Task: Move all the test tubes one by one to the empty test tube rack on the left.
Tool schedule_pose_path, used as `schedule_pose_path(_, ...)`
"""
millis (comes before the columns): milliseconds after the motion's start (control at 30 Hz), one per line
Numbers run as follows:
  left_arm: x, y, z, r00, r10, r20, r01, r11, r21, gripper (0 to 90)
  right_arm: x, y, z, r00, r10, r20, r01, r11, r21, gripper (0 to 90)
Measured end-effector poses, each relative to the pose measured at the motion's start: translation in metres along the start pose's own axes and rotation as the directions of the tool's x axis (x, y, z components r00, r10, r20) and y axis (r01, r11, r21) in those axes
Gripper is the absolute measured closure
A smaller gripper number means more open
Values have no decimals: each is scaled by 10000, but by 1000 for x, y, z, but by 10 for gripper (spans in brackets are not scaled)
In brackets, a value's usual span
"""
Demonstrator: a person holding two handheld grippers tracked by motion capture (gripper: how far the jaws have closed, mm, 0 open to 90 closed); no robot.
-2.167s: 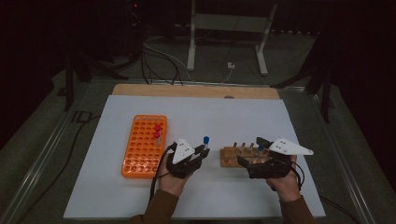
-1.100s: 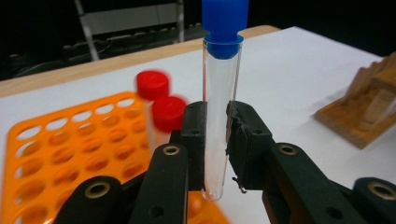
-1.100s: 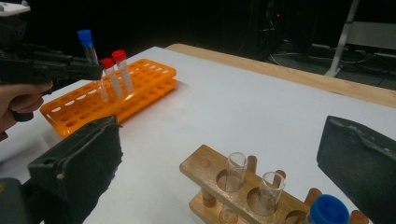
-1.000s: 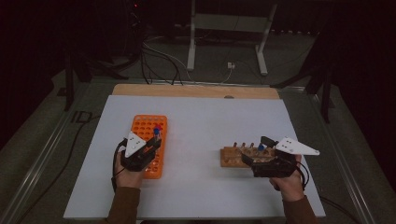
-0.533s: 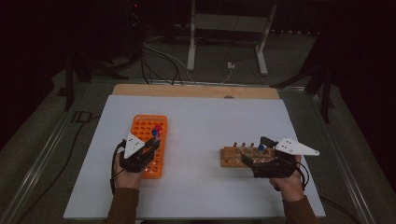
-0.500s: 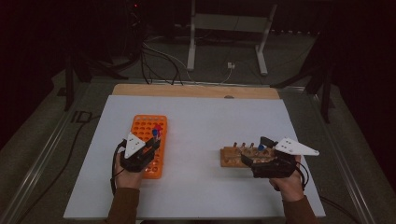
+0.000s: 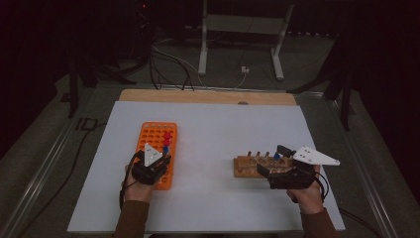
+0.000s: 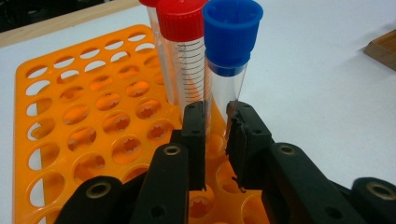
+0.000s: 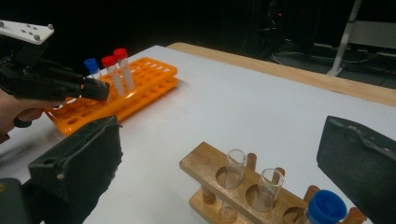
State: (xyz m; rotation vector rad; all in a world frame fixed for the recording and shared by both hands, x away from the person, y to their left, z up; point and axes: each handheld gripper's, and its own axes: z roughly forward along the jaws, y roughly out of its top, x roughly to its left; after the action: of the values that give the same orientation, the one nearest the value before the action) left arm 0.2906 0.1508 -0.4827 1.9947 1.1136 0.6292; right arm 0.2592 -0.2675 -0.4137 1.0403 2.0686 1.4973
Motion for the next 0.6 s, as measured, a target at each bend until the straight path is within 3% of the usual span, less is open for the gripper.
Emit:
schedule_pose_path(100,0,-2,3,10000,8,14,-9,9998,208,778,0,-1,1,10000,-7,-4,7,10000,18,1)
schedule_pose_path(333,1,-3,2,9999,-58,97,57,9999,151,764,1,-1,1,10000,-20,-31,20,10000,63,1)
schedule_pose_path(467,1,-4,0,9998,-145,109,144,9998,106,662,0,-1,1,10000,-22,-25,22,10000,16,1)
schedule_pose_path(600,0,-4,-7,9986,-375,378,385,9989,-250,596,-2,-1,-1,10000,24,41,-24,10000,-11,1)
